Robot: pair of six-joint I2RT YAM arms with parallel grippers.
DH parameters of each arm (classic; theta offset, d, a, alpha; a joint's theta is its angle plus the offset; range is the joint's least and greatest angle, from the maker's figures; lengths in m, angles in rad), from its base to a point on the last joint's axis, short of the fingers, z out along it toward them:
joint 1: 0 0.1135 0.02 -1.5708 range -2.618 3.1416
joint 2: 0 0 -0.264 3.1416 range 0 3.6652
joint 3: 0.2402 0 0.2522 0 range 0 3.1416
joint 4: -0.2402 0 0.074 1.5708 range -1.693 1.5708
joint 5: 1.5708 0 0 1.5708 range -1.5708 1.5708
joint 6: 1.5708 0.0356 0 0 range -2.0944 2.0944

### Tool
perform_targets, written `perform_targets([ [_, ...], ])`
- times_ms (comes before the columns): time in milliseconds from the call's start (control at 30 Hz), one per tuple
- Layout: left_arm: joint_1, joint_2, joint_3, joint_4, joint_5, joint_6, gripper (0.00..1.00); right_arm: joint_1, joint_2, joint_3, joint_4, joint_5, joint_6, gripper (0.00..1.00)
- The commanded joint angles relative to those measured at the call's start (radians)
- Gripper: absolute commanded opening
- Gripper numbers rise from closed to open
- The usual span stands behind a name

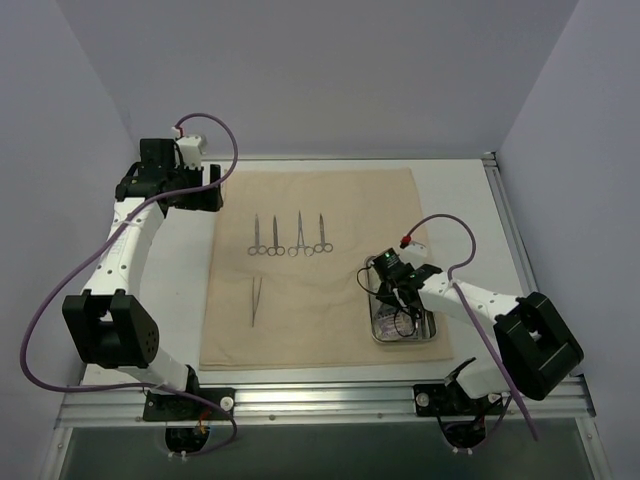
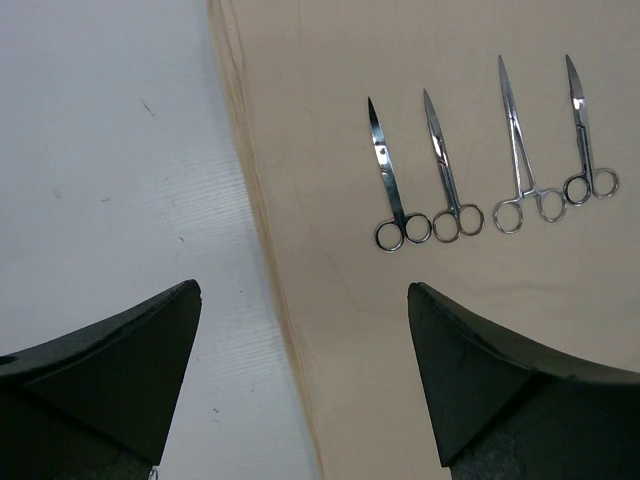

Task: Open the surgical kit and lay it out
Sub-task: Pick up the medical item from the container, then place the medical item in the surgical kit.

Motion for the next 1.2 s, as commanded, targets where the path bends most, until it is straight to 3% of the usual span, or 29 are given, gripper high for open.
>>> perform_targets([
  [0, 0.003, 0.004, -0.002, -0.009, 0.057, -0.007, 0.94, -0.006, 0.024, -0.025, 0.019, 0.009, 0.010, 0.17],
  [300, 0.005, 0.004, -0.001, -0.017, 0.077, -0.003, 0.94, -0.003, -0.023, 0.012, -0.030, 0.026, -0.016, 0.01],
  [833, 0.014, 0.026, -0.013, -0.034, 0.070, 0.043, 0.94, 0.039, -0.047, 0.231, -0.265, 0.075, -0.132, 0.00],
  [933, 0.018, 0.020, -0.036, -0.036, 0.038, 0.065, 0.94, 0.083, -0.030, 0.306, -0.289, 0.095, -0.134, 0.00],
  [1067, 0.067, 0.007, -0.088, -0.028, 0.007, 0.088, 0.94, 0.234, 0.044, 0.438, -0.300, 0.135, -0.091, 0.00],
  [1167, 0.104, -0.003, -0.127, -0.025, 0.025, 0.099, 0.94, 0.315, 0.187, 0.536, -0.262, 0.123, -0.053, 0.00],
])
